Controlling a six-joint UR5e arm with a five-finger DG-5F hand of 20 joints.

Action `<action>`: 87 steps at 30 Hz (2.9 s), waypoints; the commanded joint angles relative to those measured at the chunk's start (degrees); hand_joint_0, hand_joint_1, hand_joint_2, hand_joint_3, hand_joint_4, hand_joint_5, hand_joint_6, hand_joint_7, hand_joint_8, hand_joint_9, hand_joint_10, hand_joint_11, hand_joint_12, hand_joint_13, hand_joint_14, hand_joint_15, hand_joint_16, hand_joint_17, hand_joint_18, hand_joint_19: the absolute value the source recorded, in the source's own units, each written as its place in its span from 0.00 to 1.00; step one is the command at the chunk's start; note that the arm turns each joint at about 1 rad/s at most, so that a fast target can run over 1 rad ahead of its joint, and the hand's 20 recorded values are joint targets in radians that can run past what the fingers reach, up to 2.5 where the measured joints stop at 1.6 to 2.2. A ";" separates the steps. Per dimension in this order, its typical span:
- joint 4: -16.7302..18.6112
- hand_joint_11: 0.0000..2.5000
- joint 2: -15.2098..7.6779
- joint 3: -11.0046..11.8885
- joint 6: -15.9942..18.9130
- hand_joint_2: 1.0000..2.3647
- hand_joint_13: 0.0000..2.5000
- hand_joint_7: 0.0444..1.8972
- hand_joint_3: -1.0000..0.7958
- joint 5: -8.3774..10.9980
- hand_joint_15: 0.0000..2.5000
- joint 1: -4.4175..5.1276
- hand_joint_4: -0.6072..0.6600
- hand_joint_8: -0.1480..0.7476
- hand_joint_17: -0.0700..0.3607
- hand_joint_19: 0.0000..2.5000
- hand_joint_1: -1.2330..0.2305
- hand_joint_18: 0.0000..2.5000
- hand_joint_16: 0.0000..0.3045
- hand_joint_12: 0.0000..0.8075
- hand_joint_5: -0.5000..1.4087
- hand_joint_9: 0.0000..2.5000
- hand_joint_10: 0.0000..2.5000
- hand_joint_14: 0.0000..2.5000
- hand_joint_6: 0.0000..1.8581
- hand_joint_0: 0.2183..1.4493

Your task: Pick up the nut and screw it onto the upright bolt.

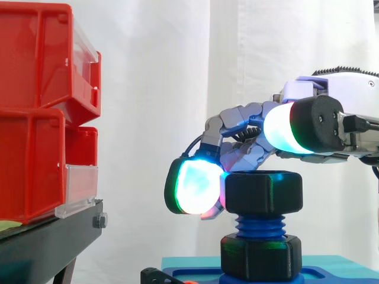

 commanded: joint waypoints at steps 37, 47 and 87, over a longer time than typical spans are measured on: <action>0.76 0.01 0.00 0.08 0.00 0.00 0.43 0.72 0.28 -5.73 0.00 -4.83 0.55 0.38 0.18 0.04 0.66 0.31 0.01 0.11 0.30 0.59 0.00 0.00 0.29 0.28; 0.94 0.00 0.00 2.89 -0.09 0.00 0.34 0.49 0.28 -8.20 0.00 -6.06 0.64 0.42 0.23 0.03 0.69 0.23 0.04 0.19 0.22 0.44 0.00 0.00 0.27 0.26; -1.52 0.00 0.00 1.93 -1.49 0.00 0.24 0.45 0.28 -1.34 0.00 0.27 0.64 0.39 0.18 0.00 0.72 0.09 0.01 0.14 0.23 0.34 0.00 0.00 0.27 0.25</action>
